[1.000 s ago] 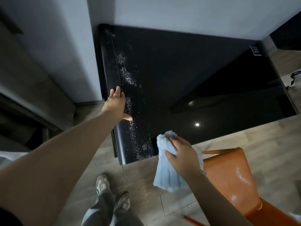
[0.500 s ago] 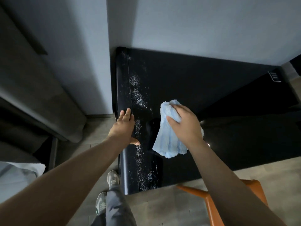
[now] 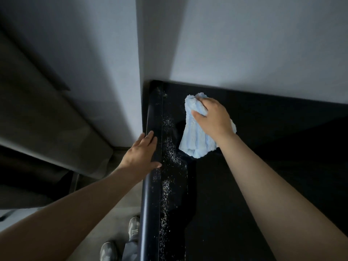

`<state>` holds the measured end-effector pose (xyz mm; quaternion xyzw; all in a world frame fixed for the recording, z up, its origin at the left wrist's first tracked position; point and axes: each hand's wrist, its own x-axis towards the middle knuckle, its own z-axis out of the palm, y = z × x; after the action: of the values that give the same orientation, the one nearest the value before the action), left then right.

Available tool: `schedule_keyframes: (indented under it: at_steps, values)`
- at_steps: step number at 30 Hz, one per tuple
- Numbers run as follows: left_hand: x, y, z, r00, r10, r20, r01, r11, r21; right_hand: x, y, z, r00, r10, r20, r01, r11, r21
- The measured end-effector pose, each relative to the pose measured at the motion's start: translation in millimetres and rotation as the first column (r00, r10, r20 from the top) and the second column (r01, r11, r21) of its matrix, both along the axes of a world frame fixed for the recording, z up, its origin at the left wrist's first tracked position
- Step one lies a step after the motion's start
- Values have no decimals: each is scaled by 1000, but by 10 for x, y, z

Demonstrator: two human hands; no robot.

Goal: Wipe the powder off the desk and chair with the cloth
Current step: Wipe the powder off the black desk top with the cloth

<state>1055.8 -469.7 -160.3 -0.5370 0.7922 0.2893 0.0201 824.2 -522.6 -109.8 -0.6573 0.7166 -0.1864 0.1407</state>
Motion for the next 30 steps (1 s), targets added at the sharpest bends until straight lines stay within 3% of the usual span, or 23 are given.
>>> schedule_keyframes:
  at_steps: [6, 15, 20, 30]
  values:
    - [41, -235, -102, 999, -48, 13, 48, 998, 34, 63, -794, -139, 999, 38, -14, -38, 999, 31]
    - [70, -315, -252, 998, -61, -34, 65, 992, 107, 175, -1439, -577, 987, 76, -144, -44, 976, 211]
    - [79, -317, -299, 997, -75, -31, 78, 992, 103, 198, -1464, -724, 962, 115, -247, -46, 962, 270]
    - [51, -327, -206, 996, -84, -13, 85, 985, 148, 197, -1086, -738, 945, 176, -275, -111, 966, 234]
